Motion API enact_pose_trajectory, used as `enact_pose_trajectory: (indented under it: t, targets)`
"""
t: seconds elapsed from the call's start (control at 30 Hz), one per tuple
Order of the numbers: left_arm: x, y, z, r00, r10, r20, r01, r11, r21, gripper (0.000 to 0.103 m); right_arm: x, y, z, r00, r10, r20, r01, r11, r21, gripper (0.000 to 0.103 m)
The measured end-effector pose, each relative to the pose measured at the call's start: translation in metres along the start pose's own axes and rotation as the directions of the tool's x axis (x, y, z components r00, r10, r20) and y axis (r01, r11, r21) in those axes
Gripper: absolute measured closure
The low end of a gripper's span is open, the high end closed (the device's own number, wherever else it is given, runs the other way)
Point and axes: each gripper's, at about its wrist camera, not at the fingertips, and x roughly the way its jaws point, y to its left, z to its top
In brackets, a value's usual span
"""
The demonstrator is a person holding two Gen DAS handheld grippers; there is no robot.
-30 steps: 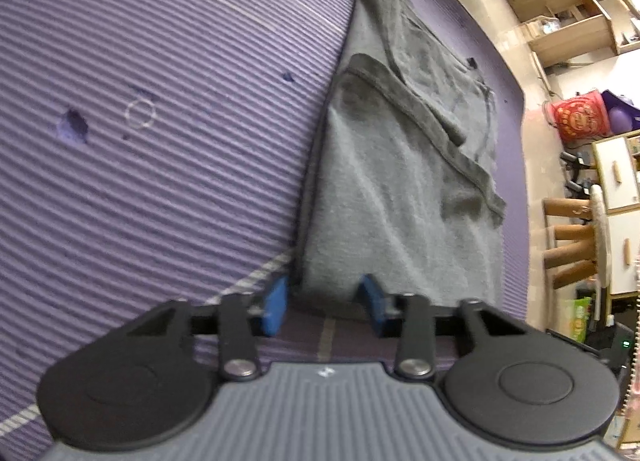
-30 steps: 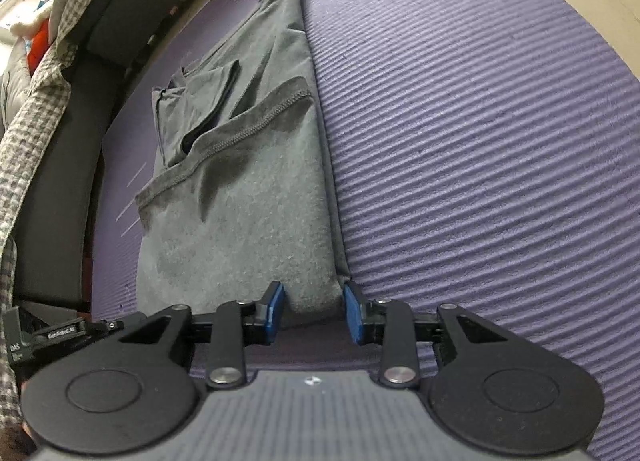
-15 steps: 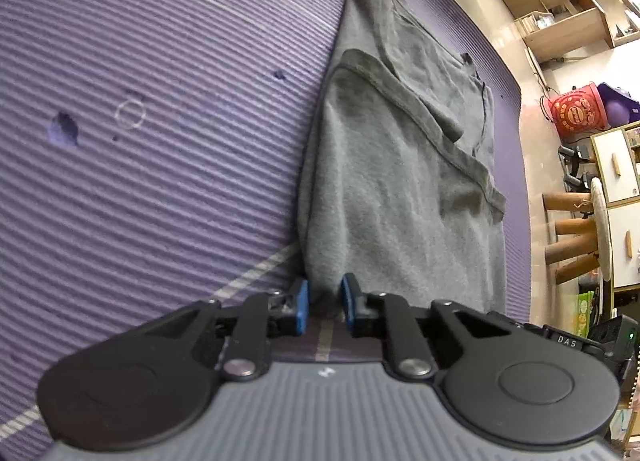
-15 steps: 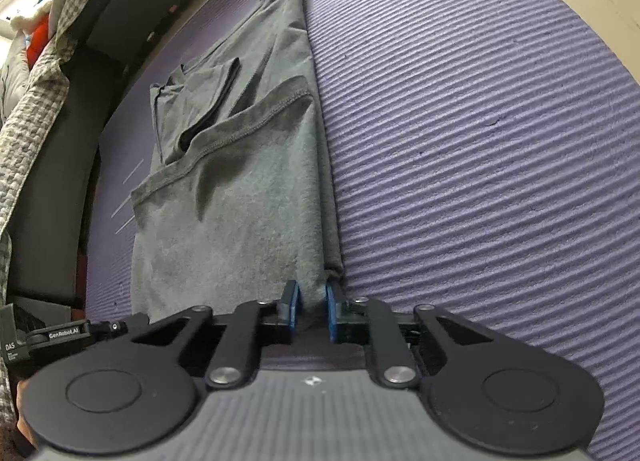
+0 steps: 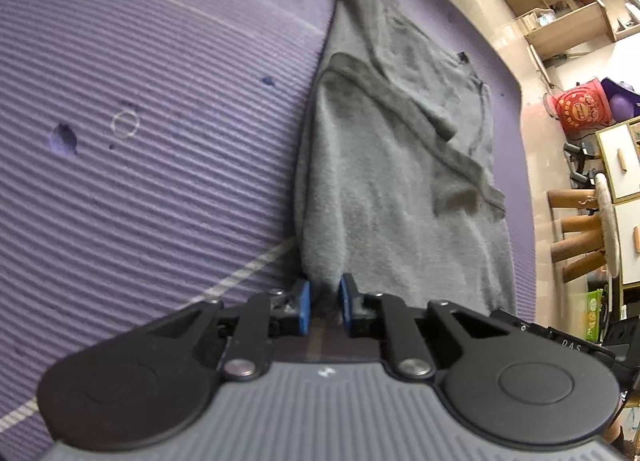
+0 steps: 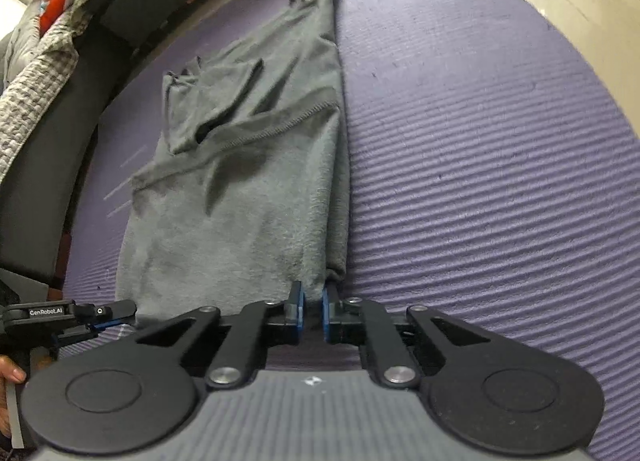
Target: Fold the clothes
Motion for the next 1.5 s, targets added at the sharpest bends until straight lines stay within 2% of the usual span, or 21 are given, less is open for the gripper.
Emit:
enact_pose_trajectory:
  t: [0.23,0.43,0.67,0.8,0.93,1.13,1.37,1.5]
  targets:
    - [-0.024,-0.002,-0.014,1.000,0.015,-0.026,-0.015,1.000,-0.014,0.089,-0.031,0.005,-0.013,0.999,0.040,-0.008,-0.040,0.998,0.043,0.096]
    - [-0.064,-0.003,-0.040,1.000,-0.014,-0.024,0.012,0.998,-0.055,0.088,-0.067,0.007,-0.037,0.996,0.084,-0.005,-0.083,0.994,0.075,0.096]
    - [-0.109,-0.002,-0.073,0.996,-0.087,0.029,0.090,0.990,-0.108,0.088,-0.101,0.014,-0.059,0.990,0.134,0.030,-0.136,0.988,0.079,0.096]
    - [-0.121,0.000,-0.073,0.988,-0.138,0.072,0.148,0.977,-0.155,0.088,-0.114,0.016,-0.059,0.984,0.170,0.063,-0.175,0.981,0.087,0.096]
    - [-0.121,-0.007,-0.054,0.978,-0.169,0.123,0.190,0.965,-0.182,0.088,-0.110,0.017,-0.041,0.979,0.181,0.094,-0.190,0.977,0.101,0.096]
    - [-0.111,-0.029,0.005,0.967,-0.173,0.187,0.207,0.962,-0.180,0.088,-0.095,0.018,0.002,0.968,0.196,0.156,-0.217,0.967,0.135,0.096]
    - [-0.080,-0.040,0.065,0.970,-0.120,0.213,0.157,0.974,-0.165,0.088,-0.055,0.022,0.062,0.960,0.196,0.200,-0.227,0.963,0.148,0.096]
    - [-0.050,-0.039,0.103,0.974,-0.085,0.212,0.125,0.976,-0.180,0.088,-0.027,0.019,0.092,0.960,0.190,0.206,-0.223,0.962,0.155,0.096]
